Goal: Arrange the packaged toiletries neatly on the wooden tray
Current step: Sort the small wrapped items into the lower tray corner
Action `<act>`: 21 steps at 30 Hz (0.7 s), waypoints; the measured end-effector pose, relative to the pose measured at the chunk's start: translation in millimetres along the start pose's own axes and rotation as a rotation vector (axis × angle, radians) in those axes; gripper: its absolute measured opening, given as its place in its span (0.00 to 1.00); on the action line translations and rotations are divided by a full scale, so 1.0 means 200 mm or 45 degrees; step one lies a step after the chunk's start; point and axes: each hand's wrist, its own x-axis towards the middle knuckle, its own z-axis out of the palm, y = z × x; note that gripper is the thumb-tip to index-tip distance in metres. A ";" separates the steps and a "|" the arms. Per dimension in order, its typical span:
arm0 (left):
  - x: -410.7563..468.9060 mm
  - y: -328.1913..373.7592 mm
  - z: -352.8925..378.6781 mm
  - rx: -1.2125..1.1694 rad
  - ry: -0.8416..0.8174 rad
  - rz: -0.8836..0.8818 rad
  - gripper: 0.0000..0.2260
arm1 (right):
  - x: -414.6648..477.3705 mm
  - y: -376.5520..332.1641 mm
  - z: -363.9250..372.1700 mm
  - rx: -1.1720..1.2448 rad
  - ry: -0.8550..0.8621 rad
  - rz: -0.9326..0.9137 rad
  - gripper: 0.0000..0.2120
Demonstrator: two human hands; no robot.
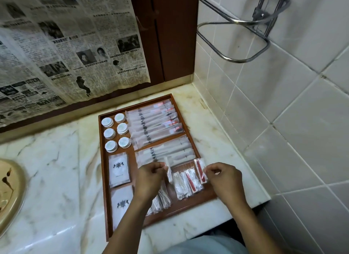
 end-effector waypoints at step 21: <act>-0.09 -0.02 -0.06 -0.070 -0.051 -0.148 0.14 | -0.14 -0.07 0.22 -0.445 -0.097 -0.144 0.04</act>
